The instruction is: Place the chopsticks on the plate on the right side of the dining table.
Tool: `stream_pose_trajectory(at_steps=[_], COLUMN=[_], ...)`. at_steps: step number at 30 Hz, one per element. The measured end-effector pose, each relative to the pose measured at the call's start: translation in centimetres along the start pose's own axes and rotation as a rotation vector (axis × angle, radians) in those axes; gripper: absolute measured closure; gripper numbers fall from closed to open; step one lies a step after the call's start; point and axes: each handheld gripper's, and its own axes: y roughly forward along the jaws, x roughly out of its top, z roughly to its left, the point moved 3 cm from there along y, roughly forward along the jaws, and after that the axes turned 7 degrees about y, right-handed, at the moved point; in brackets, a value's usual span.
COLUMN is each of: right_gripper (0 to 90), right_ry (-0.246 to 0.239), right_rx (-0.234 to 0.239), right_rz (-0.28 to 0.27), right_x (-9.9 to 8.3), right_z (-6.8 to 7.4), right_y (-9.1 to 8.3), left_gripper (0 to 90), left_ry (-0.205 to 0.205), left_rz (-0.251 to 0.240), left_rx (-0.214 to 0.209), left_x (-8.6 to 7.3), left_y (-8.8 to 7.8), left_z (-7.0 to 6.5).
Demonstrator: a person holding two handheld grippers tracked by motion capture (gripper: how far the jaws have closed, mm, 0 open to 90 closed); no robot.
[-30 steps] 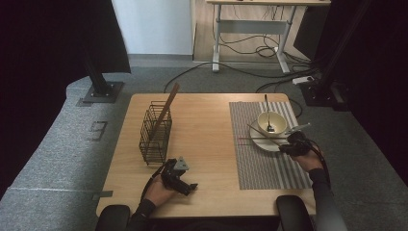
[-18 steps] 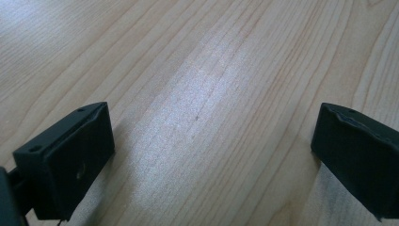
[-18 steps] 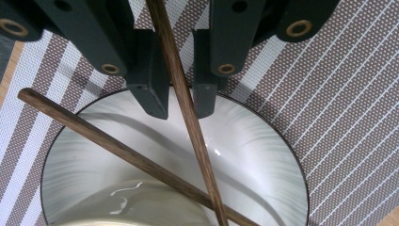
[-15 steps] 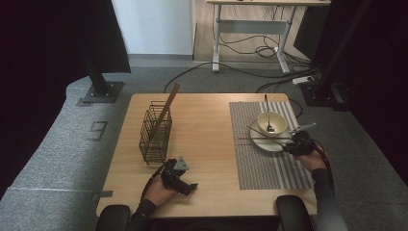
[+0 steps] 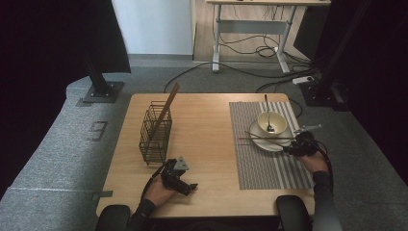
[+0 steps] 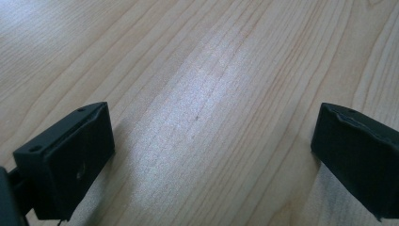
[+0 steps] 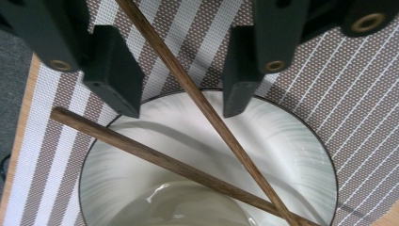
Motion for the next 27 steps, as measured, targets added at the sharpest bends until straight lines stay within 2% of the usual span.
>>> stream_pose_trajectory(at_steps=[6, 13, 27], right_gripper=[38.3, 36.9, 32.2], right_ry=[0.038, 0.095, 0.111], right_rx=[-0.034, -0.073, -0.160], right_rz=[-0.029, -0.075, -0.117], right_x=[-0.5, -0.8, -1.2], right_z=[-0.1, -0.5, -0.8], right_y=[0.4, 0.3, 0.3], left_gripper=[0.0, 0.0, 0.0], left_ry=[-0.001, -0.001, -0.001], left_rz=[-0.001, -0.001, 0.000], left_rx=[0.000, 0.000, 0.000], left_x=[0.0, 0.0, 0.0], left_y=[0.0, 0.0, 0.0], left_z=[0.0, 0.0, 0.0])
